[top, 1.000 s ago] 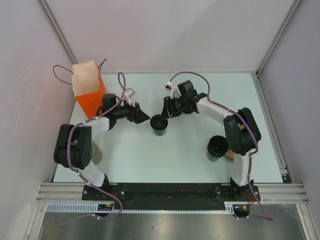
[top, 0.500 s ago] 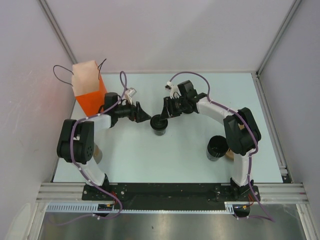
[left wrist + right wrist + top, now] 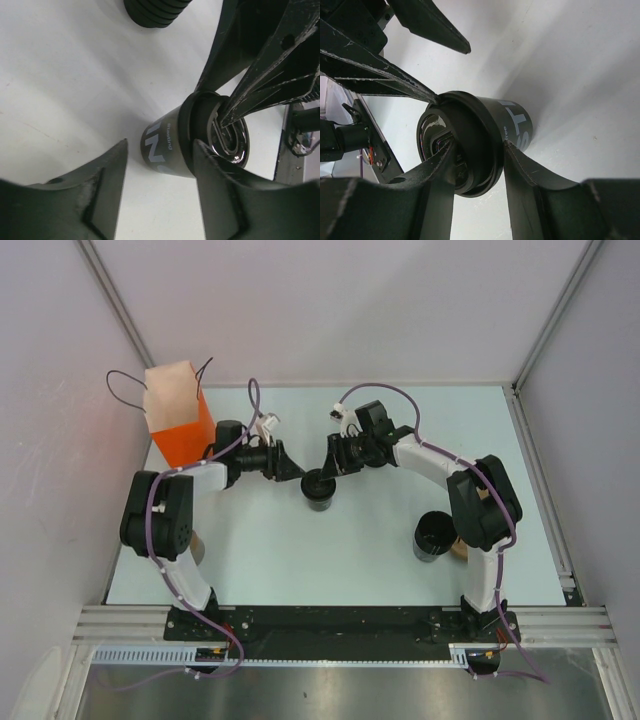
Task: Pack the takeout coffee
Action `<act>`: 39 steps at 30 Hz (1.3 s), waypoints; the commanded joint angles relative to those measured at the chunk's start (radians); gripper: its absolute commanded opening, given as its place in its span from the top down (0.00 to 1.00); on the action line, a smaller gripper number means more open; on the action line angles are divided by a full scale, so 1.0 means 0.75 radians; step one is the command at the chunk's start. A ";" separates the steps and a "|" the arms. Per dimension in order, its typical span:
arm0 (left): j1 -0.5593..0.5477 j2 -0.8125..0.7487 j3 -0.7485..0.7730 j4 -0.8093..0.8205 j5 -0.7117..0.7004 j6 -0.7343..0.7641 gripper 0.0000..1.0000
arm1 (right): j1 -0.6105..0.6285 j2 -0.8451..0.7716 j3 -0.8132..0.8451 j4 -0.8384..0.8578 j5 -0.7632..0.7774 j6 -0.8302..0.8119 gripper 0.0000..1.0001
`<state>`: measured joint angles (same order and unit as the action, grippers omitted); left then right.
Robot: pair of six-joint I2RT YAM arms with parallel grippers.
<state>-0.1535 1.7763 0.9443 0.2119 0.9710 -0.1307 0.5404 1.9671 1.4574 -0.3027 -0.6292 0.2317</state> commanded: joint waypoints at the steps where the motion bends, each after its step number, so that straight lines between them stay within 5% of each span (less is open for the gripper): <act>1: -0.030 0.055 0.046 -0.060 0.012 0.066 0.47 | 0.018 0.050 0.000 -0.061 0.121 -0.066 0.57; 28: -0.086 0.110 0.214 -0.548 -0.205 0.303 0.81 | 0.083 0.042 -0.023 -0.132 0.215 -0.141 0.58; 31: -0.078 0.062 0.199 -0.512 -0.166 0.299 0.75 | 0.087 0.036 -0.023 -0.132 0.221 -0.145 0.58; 35: -0.053 -0.004 0.236 -0.465 -0.088 0.258 0.41 | 0.085 0.018 -0.027 -0.132 0.238 -0.154 0.59; 39: -0.045 -0.057 0.285 -0.465 -0.039 0.234 0.28 | 0.087 0.014 -0.031 -0.130 0.242 -0.152 0.59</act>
<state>-0.1802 1.8099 1.1206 -0.1280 0.9089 0.0448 0.5751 1.9499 1.4685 -0.3305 -0.5404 0.1814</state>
